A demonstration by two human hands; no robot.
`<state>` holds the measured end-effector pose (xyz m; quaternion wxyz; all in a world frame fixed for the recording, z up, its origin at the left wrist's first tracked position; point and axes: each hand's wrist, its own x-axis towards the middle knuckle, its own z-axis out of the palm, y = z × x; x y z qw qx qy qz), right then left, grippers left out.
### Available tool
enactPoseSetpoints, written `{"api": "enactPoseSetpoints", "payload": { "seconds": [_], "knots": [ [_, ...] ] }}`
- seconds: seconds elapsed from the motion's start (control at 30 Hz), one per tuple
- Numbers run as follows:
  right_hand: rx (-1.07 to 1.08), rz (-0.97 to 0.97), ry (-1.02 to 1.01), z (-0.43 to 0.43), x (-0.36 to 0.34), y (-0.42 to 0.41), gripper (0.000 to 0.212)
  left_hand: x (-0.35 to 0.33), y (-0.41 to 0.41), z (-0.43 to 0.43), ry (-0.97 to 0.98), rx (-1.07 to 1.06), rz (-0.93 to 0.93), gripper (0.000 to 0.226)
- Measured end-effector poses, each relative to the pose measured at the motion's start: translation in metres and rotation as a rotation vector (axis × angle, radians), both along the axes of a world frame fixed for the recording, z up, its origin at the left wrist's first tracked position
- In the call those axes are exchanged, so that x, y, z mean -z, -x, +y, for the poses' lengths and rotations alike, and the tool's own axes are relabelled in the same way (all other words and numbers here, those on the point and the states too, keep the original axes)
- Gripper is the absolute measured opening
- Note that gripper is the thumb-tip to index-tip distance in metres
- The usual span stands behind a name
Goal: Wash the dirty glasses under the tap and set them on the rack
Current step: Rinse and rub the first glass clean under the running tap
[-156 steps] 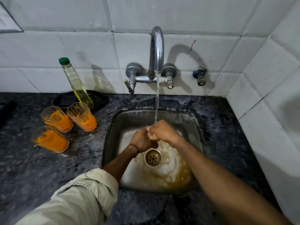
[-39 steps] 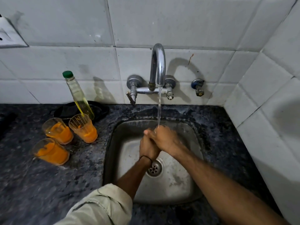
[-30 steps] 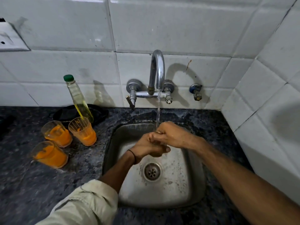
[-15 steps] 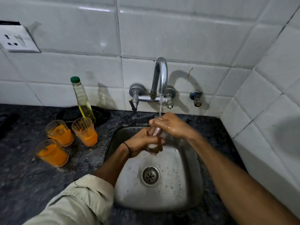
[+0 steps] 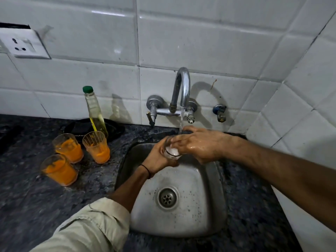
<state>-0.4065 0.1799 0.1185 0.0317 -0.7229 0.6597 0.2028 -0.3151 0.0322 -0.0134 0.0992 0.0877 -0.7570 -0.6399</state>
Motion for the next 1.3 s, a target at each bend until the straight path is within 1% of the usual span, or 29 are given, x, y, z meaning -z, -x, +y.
{"api": "enactPoseSetpoints", "payload": {
  "seconds": [0.03, 0.07, 0.13, 0.17, 0.23, 0.27, 0.3, 0.33, 0.37, 0.4, 0.47, 0.5, 0.57, 0.6, 0.63, 0.67, 0.77, 0.8, 0.83, 0.87, 0.97, 1.0, 1.03, 1.1, 1.17, 1.2, 1.23, 1.27, 1.3],
  "knots": [
    [-0.014, 0.035, -0.011, -0.003, 0.003, -0.003, 0.055, 0.001, 0.001, 0.004, 0.003, -0.008, 0.021, 0.079],
    [0.023, 0.055, -0.027, -0.007, 0.007, -0.009, 0.045, -0.001, 0.001, 0.009, 0.033, -0.024, 0.047, 0.078],
    [0.172, 0.054, -0.035, -0.014, 0.021, -0.022, 0.030, -0.003, 0.002, 0.017, 0.106, -0.067, 0.094, 0.071],
    [0.274, 0.012, -0.010, -0.018, 0.027, -0.029, 0.026, -0.002, 0.003, 0.019, 0.097, -0.090, 0.106, 0.065],
    [0.506, -0.186, 0.071, -0.023, 0.033, -0.039, 0.019, 0.003, 0.002, 0.022, 0.001, -0.130, 0.143, 0.048],
    [0.589, -0.278, 0.080, -0.024, 0.035, -0.041, 0.016, 0.004, 0.000, 0.024, -0.059, -0.150, 0.152, 0.040],
    [0.611, -0.328, 0.079, -0.025, 0.037, -0.041, 0.015, 0.004, -0.003, 0.027, -0.119, -0.159, 0.157, 0.034],
    [0.586, -0.346, 0.073, -0.024, 0.036, -0.039, 0.015, 0.004, -0.007, 0.029, -0.165, -0.151, 0.155, 0.034],
    [0.565, -0.365, 0.075, -0.022, 0.037, -0.035, 0.016, 0.003, -0.010, 0.030, -0.217, -0.134, 0.144, 0.039],
    [0.555, -0.390, 0.076, -0.019, 0.037, -0.029, 0.018, 0.004, -0.013, 0.030, -0.275, -0.118, 0.118, 0.050],
    [0.569, -0.494, 0.059, -0.011, 0.037, -0.017, 0.019, 0.012, -0.021, 0.024, -0.456, -0.081, 0.069, 0.067],
    [0.583, -0.578, 0.063, -0.006, 0.037, -0.011, 0.017, 0.016, -0.025, 0.020, -0.599, -0.032, 0.061, 0.067],
    [0.608, -0.740, 0.100, 0.001, 0.036, -0.005, 0.022, 0.024, -0.030, 0.016, -0.936, 0.023, 0.017, 0.061],
    [0.607, -0.801, 0.101, 0.003, 0.034, -0.004, 0.025, 0.028, -0.030, 0.016, -1.065, 0.000, -0.039, 0.057],
    [0.592, -0.813, 0.089, 0.005, 0.036, -0.003, 0.028, 0.027, -0.027, 0.018, -1.166, -0.029, -0.104, 0.053],
    [0.562, -0.764, 0.073, 0.005, 0.037, -0.003, 0.030, 0.026, -0.022, 0.020, -1.219, -0.070, -0.181, 0.050],
    [0.446, -0.449, 0.006, 0.000, 0.040, -0.008, 0.029, 0.017, -0.004, 0.028, -1.266, -0.148, -0.421, 0.039],
    [0.444, -0.394, 0.008, -0.002, 0.041, -0.011, 0.024, 0.018, 0.000, 0.032, -1.267, -0.182, -0.446, 0.036],
    [0.484, -0.386, 0.032, -0.003, 0.042, -0.015, 0.019, 0.021, 0.003, 0.036, -1.259, -0.224, -0.419, 0.035],
    [0.559, -0.431, 0.069, -0.005, 0.045, -0.017, 0.015, 0.025, 0.006, 0.039, -1.262, -0.261, -0.341, 0.035],
    [0.811, -0.777, 0.223, -0.015, 0.054, -0.026, 0.013, 0.034, 0.007, 0.048, -1.327, -0.379, -0.043, 0.037],
    [0.834, -0.830, 0.263, -0.018, 0.056, -0.026, 0.019, 0.036, 0.005, 0.049, -1.345, -0.379, 0.015, 0.036],
    [0.831, -0.823, 0.264, -0.018, 0.058, -0.024, 0.021, 0.037, 0.002, 0.049, -1.358, -0.344, 0.033, 0.037],
    [0.759, -0.758, 0.173, -0.013, 0.058, -0.018, 0.015, 0.039, -0.004, 0.043, -1.359, -0.232, -0.044, 0.048],
    [0.668, -0.687, 0.068, -0.007, 0.059, -0.014, 0.015, 0.041, -0.006, 0.038, -1.358, -0.135, -0.215, 0.054],
    [0.638, -0.626, 0.043, -0.005, 0.060, -0.014, 0.017, 0.040, -0.007, 0.035, -1.389, -0.108, -0.298, 0.051],
    [0.631, -0.584, 0.049, -0.006, 0.062, -0.015, 0.014, 0.039, -0.007, 0.035, -1.399, -0.123, -0.353, 0.045],
    [0.648, -0.585, 0.082, -0.007, 0.065, -0.017, 0.008, 0.041, -0.006, 0.036, -1.382, -0.170, -0.359, 0.039],
    [0.712, -0.631, 0.110, -0.010, 0.067, -0.021, 0.011, 0.045, -0.006, 0.038, -1.344, -0.237, -0.321, 0.035]
  ]
}}
